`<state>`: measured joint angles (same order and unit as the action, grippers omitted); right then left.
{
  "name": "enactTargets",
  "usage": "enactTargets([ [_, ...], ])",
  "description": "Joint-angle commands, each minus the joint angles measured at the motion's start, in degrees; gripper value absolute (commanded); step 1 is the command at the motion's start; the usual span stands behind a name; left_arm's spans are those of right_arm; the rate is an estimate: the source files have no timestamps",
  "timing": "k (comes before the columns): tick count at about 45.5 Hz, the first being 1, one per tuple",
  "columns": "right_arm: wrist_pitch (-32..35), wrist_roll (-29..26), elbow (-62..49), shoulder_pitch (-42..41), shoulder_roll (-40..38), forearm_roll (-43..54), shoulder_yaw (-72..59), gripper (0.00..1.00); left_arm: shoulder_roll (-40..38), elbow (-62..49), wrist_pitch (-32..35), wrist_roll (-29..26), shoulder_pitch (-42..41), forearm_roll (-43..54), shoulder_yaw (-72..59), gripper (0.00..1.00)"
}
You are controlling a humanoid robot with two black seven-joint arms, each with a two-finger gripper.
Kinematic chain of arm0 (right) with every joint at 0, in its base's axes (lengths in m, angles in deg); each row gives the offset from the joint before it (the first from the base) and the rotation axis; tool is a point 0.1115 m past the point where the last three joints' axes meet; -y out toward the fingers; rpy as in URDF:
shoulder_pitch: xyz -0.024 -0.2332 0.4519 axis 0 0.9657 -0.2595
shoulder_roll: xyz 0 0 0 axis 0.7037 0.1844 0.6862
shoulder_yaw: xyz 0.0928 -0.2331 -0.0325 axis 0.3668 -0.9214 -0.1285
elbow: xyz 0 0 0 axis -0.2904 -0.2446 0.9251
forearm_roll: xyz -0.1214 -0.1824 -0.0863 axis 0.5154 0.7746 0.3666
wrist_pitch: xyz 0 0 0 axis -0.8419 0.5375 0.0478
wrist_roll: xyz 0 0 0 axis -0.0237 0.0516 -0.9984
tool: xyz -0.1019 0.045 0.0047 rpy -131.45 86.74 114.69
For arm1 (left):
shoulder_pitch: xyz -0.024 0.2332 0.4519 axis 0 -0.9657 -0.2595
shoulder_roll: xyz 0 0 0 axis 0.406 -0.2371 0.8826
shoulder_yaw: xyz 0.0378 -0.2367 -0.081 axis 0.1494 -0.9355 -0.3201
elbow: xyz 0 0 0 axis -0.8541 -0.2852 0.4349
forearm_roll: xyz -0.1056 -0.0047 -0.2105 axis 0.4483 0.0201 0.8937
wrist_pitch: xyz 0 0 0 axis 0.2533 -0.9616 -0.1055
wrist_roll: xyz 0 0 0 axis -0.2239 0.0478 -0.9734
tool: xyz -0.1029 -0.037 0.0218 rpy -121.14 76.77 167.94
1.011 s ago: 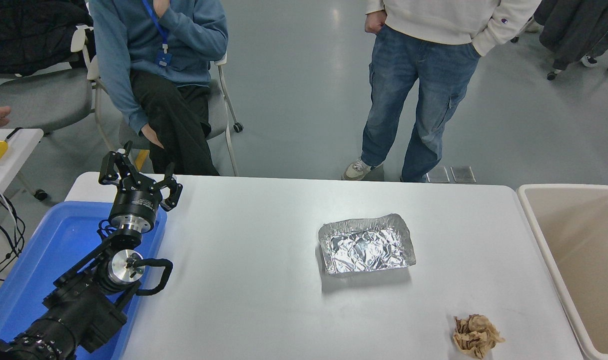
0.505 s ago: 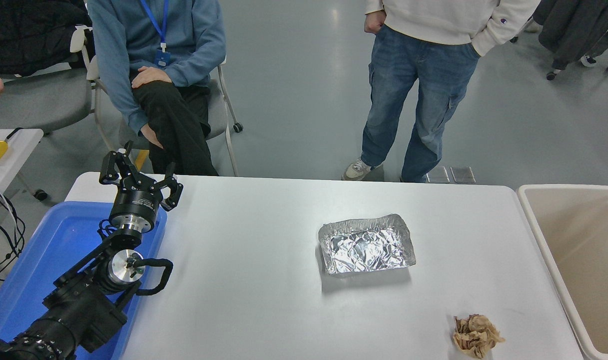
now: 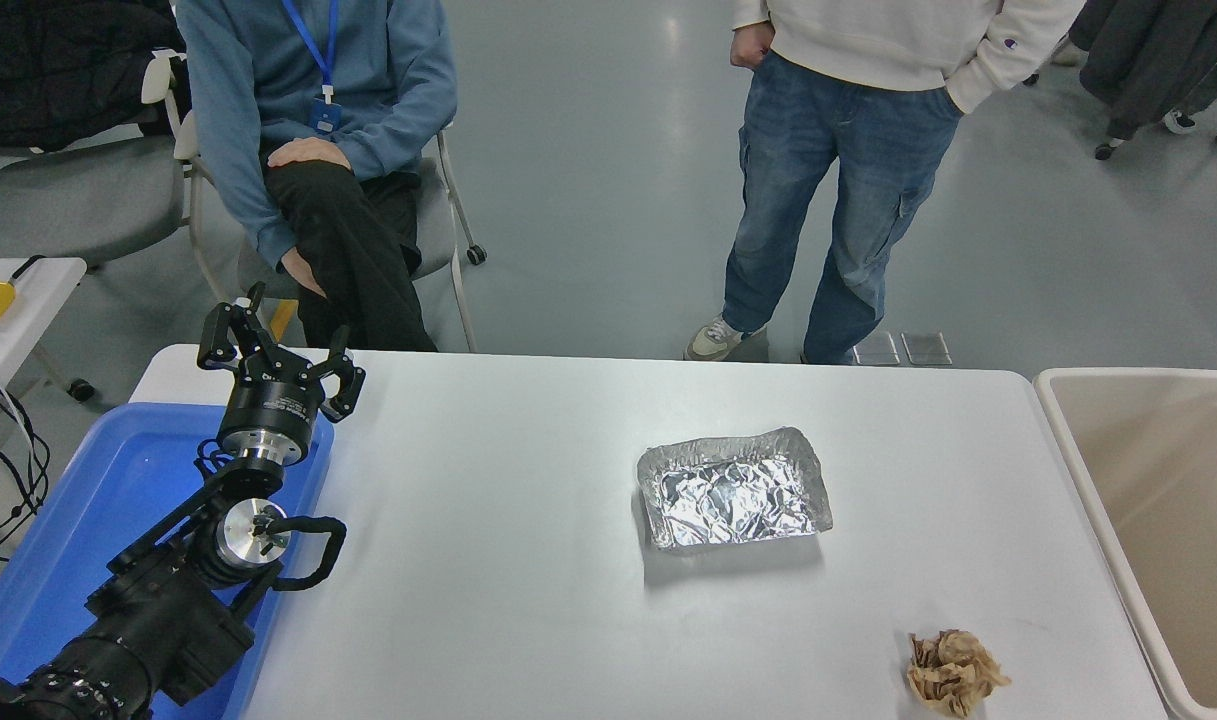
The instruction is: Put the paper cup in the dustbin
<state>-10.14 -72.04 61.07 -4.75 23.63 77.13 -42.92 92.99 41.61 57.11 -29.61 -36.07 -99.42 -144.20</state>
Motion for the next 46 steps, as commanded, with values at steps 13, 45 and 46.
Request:
enactTargets([
  [13,1.3,2.5,24.7,10.5,1.5,5.7,24.2,1.0,0.0,0.0,-0.1,0.0,0.0,0.0,0.0,1.0],
  [45,-7.5,14.1,35.1,21.6,19.5,29.3,38.3,1.0,-0.1,0.0,-0.1,0.0,0.1,0.0,0.0,1.0],
  [46,-7.5,14.1,34.8,21.8,19.7,29.3,38.2,1.0,-0.1,0.0,-0.1,-0.1,0.1,0.0,0.0,1.0],
])
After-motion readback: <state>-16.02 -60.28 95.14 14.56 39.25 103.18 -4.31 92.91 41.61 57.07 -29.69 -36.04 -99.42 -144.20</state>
